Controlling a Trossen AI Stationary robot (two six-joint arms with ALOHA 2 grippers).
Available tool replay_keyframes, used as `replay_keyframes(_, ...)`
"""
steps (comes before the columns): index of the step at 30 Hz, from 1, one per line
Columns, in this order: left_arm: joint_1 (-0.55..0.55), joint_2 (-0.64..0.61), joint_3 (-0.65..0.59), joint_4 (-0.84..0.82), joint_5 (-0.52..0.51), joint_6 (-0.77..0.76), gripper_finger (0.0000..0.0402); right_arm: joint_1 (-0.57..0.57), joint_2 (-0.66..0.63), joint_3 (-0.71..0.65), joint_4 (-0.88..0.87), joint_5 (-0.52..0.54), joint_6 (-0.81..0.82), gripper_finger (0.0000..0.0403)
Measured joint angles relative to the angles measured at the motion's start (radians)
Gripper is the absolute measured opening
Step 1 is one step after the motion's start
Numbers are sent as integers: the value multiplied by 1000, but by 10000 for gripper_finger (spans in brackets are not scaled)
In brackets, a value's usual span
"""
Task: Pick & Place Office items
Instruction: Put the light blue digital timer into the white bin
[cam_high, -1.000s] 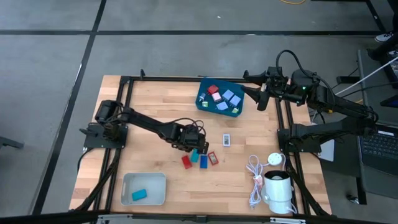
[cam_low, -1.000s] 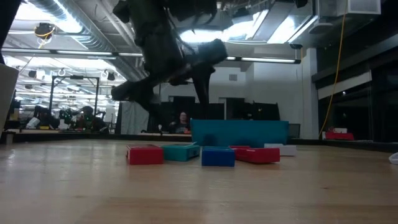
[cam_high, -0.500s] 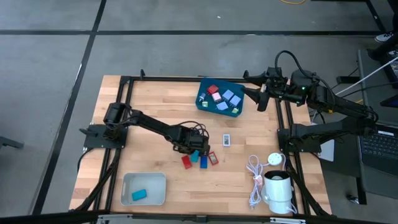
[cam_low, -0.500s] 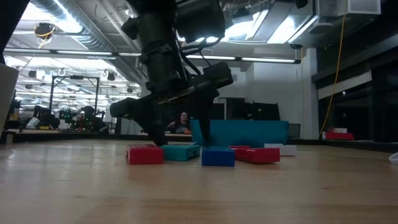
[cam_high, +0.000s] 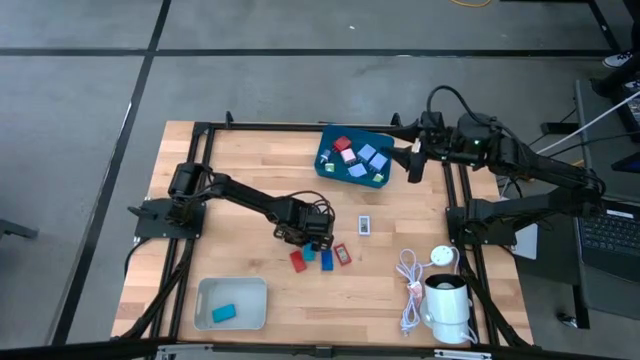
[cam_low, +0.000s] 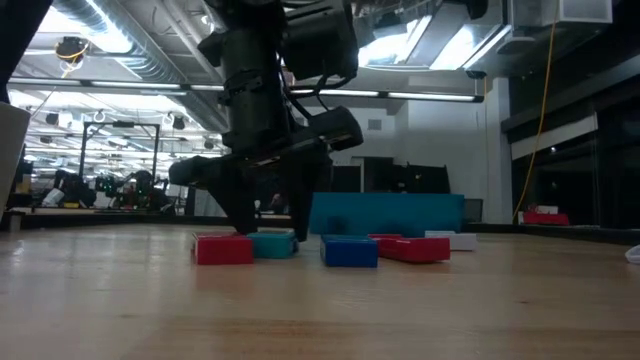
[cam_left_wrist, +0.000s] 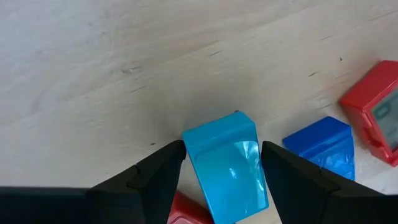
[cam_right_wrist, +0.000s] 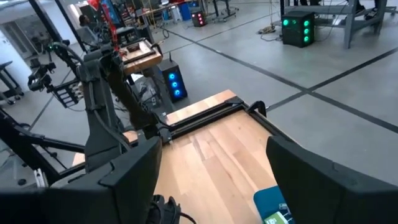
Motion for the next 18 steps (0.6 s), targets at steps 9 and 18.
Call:
replay_keyframes(9,-33,0,2,-25,-36,2,223,0,5,0,-4,-4,-25,297)
replay_keyframes(18,-74,0,0,-10,-53,-27,163,0,5,0,-4,-26,-37,297)
